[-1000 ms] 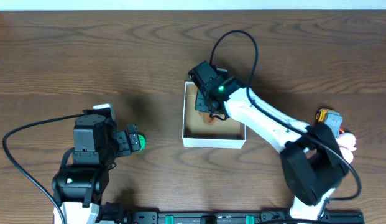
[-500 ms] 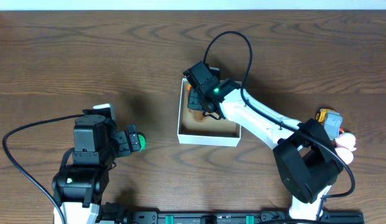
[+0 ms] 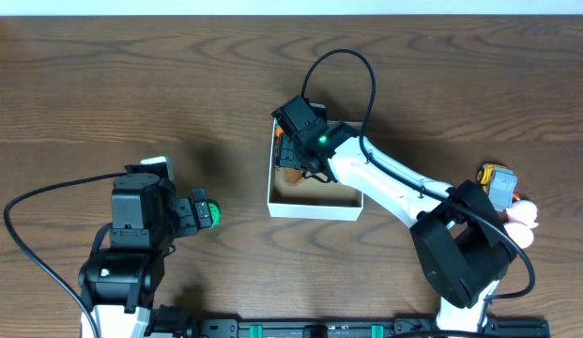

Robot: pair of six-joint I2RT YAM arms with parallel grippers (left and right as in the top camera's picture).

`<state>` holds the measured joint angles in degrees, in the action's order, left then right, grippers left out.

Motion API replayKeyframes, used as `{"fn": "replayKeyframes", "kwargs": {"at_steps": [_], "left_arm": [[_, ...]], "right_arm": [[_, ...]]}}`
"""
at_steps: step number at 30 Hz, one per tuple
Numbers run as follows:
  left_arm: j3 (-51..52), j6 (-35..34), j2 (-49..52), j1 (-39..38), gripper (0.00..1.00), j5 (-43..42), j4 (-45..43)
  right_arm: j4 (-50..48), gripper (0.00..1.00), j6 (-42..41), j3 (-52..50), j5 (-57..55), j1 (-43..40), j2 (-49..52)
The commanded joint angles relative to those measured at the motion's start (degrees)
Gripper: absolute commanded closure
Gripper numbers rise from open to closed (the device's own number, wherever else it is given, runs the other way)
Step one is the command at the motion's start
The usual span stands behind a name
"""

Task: Pack container
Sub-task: 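Open the right gripper and withdraw it right toward the toy truck, then grasp the yellow-and-blue toy truck with the right gripper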

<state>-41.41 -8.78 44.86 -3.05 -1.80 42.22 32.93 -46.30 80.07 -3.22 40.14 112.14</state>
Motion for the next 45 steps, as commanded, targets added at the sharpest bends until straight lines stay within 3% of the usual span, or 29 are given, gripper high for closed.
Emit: {"fn": "replayKeyframes", "kwargs": {"at_steps": [1,11,21,25,27,34,41,45], "left_arm": [[-1.31,0.33,0.0,0.2,0.02,-0.59,0.17],[-1.31,0.33,0.0,0.2,0.02,-0.59,0.17],[-1.31,0.33,0.0,0.2,0.02,-0.59,0.2],[-1.31,0.33,0.0,0.2,0.02,-0.59,0.17],[-1.31,0.33,0.0,0.2,0.02,-0.59,0.17],[-1.31,0.33,0.0,0.2,0.02,-0.59,0.17],[-1.31,0.33,0.0,0.2,0.02,-0.59,0.17],[-1.31,0.33,0.0,0.2,0.02,-0.59,0.17]], "right_arm": [[-0.15,0.37,0.35,0.11,0.44,0.48,0.76],[2.25,0.22,4.24,0.13,-8.2,0.17,-5.53],[10.19,0.12,10.62,0.13,-15.47,-5.14,-20.35],[17.86,0.09,8.74,0.11,-15.91,-12.59,-27.15],[22.01,0.01,7.65,0.11,-15.89,-17.44,-29.4],[34.62,0.01,8.46,-0.17,-15.87,-36.06,-31.19],[31.65,0.01,21.22,-5.44,-15.15,-49.35,-28.57],[24.85,0.01,30.14,-10.25,-7.15,-53.94,-26.95]]}}
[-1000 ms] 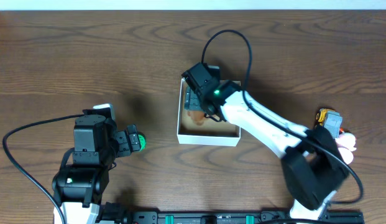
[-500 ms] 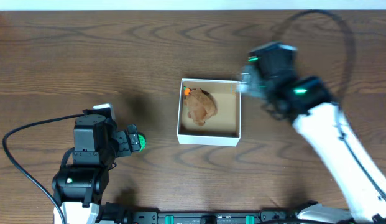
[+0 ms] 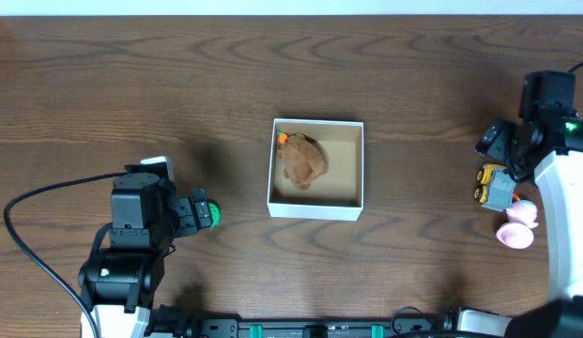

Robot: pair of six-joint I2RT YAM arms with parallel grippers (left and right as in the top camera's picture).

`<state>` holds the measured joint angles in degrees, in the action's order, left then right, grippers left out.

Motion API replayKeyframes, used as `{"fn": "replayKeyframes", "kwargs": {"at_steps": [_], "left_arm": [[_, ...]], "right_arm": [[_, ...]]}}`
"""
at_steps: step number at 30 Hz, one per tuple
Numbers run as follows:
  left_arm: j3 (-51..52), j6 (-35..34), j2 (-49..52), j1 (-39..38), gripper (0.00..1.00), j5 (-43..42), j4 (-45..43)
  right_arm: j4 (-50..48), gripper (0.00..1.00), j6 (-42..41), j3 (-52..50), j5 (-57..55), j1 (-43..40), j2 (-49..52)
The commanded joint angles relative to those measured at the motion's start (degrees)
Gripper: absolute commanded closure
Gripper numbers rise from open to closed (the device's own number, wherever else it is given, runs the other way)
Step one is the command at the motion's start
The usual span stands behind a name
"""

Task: Pack container
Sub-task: 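Grasp the yellow-and-blue toy truck with the right gripper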

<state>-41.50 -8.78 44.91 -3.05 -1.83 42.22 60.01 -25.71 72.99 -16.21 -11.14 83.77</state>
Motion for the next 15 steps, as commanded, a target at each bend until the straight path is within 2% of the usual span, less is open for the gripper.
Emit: {"fn": "replayKeyframes", "kwargs": {"at_steps": [1,15], "left_arm": [[-1.22,0.33,-0.04,0.2,0.02,-0.57,0.17],[-1.22,0.33,-0.04,0.2,0.02,-0.57,0.17]], "right_arm": [[-3.48,0.01,10.86,-4.28,6.75,-3.43,1.75],[-14.03,0.01,14.93,-16.06,6.6,-8.04,4.0]]}}
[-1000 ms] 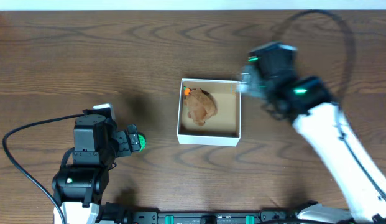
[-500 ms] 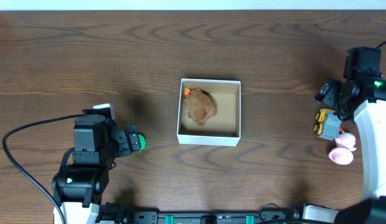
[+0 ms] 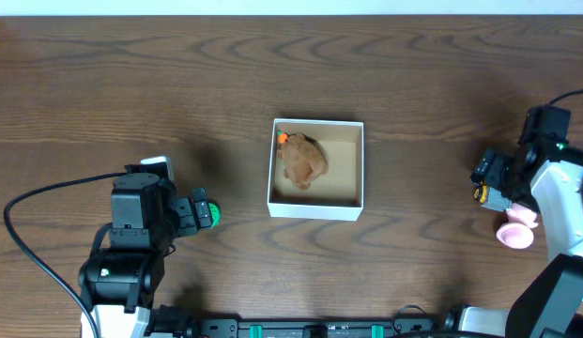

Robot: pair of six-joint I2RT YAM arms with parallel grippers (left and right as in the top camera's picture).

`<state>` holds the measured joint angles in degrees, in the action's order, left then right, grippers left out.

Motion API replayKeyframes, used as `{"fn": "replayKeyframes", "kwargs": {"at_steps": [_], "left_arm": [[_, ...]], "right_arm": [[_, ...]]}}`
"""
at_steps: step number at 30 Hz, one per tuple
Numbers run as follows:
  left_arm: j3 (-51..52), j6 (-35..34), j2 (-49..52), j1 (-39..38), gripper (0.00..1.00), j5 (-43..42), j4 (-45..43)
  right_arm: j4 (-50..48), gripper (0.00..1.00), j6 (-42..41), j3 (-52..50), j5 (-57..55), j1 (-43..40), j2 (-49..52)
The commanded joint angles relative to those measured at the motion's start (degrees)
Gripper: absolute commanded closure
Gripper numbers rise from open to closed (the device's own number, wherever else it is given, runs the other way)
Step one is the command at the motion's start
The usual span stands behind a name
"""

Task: Pack container
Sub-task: 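Grasp the yellow-and-blue toy truck with the right gripper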

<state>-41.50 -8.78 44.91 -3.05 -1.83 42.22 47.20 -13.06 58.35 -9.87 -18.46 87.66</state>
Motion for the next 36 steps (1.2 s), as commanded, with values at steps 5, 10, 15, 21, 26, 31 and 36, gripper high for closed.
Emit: {"fn": "replayKeyframes", "kwargs": {"at_steps": [5,10,15,21,26,31,36], "left_arm": [[-1.22,0.33,-0.04,0.2,0.02,-0.57,0.17],[-1.22,0.33,-0.04,0.2,0.02,-0.57,0.17],[-1.22,0.33,-0.04,0.2,0.02,-0.57,0.2],[-1.22,0.33,-0.04,0.2,0.02,-0.57,0.2],[-1.22,0.33,-0.04,0.2,0.02,-0.57,0.2],[-1.22,0.33,-0.04,0.2,0.02,-0.57,0.2],[-1.22,0.33,-0.04,0.2,0.02,-0.57,0.2]], "right_arm": [[-5.53,0.01,3.58,-4.5,0.5,-0.7,0.11],[-9.77,0.01,5.51,-6.88,3.32,-0.7,0.11],[-13.22,0.02,6.91,-8.66,4.59,-0.72,0.11],[-13.62,0.13,6.93,-8.7,4.57,-0.7,0.11],[-13.6,0.28,6.93,-8.72,4.57,-0.7,0.11],[-13.57,0.36,6.91,-8.7,4.57,-0.7,0.11],[-13.6,0.46,6.86,-8.7,4.61,-0.7,0.11]]}}
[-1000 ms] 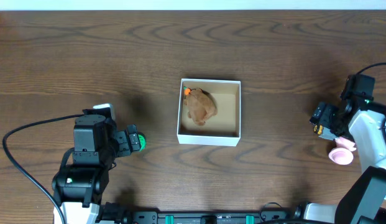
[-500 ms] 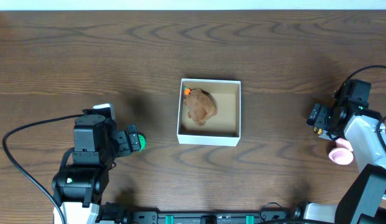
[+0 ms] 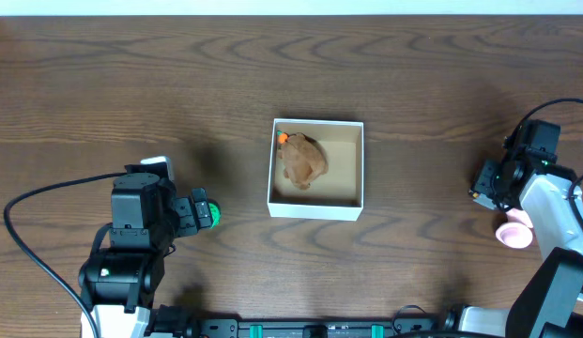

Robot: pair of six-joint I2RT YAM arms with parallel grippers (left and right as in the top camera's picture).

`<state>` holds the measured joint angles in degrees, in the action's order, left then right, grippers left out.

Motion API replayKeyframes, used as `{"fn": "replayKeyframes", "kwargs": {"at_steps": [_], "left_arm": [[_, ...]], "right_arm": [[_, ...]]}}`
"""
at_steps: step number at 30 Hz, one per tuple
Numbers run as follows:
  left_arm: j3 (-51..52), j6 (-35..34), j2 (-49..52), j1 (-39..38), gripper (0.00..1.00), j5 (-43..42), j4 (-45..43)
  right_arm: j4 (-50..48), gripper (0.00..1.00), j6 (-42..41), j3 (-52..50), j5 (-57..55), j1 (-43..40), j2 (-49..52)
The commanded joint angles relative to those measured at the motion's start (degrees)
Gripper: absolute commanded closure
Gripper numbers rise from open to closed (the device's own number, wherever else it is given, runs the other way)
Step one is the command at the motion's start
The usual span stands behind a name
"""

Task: Pack container
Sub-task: 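Grasp the yellow-and-blue toy truck with the right gripper, then move the truck left into the box beside the bear and release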

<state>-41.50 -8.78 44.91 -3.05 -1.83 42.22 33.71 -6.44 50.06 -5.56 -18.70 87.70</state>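
The white open box [image 3: 359, 169] sits mid-table. A brown lumpy toy [image 3: 303, 161] and a small orange piece [image 3: 283, 138] lie in its left half. At the right edge my right gripper [image 3: 483, 188] is down over a yellow and grey toy car [image 3: 476, 195]. Only a sliver of the car shows, and the wrist hides the jaws. A pink round toy [image 3: 513, 231] lies just below it. My left gripper [image 3: 201, 214] rests at the lower left with a green round thing [image 3: 211, 214] at its tips. Whether it grips that thing cannot be told.
A black cable loops from the left arm's base across the lower left table. The right arm's white link runs down the right edge to its base at the bottom. Dark wood table surrounds the box.
My right wrist has shifted slightly and now covers more of the toy car, leaving only a yellow sliver visible. The box, its contents and the left arm are unchanged.
First my right gripper reached into the box's left half at the brown toy. Then the toy lay in the box and the gripper was at the right edge above the toy car. It then stood on the car, and now sits over it.
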Motion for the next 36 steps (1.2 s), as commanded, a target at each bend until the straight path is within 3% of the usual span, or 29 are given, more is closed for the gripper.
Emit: {"fn": "replayKeyframes", "kwargs": {"at_steps": [1,11,16,21,26,31,36], "left_arm": [[-1.22,0.33,-0.04,0.2,0.02,-0.57,0.2],[-1.22,0.33,-0.04,0.2,0.02,-0.57,0.17],[-1.22,0.33,-0.04,0.2,0.02,-0.57,0.2],[-1.22,0.33,-0.04,0.2,0.02,-0.57,0.17],[-1.22,0.31,-0.04,0.2,0.02,-0.59,0.2],[-1.22,0.31,-0.04,0.2,0.02,-0.59,0.35],[-1.22,0.31,-0.04,0.2,0.02,-0.59,0.42]], "right_arm": [[-0.11,0.47,0.26,-0.42,0.52,-0.46,0.07],[0.24,0.71,-1.66,0.39,3.08,0.94,-0.63],[3.1,0.71,-1.9,4.55,4.57,6.64,-5.09],[6.91,0.76,-5.35,12.13,4.52,18.51,-11.72],[5.9,0.78,-15.34,14.88,-0.17,32.74,-14.32],[4.04,0.77,-22.14,14.84,-2.19,44.02,-10.38],[-2.8,0.74,-23.1,14.86,-2.4,51.34,-2.32]]}}
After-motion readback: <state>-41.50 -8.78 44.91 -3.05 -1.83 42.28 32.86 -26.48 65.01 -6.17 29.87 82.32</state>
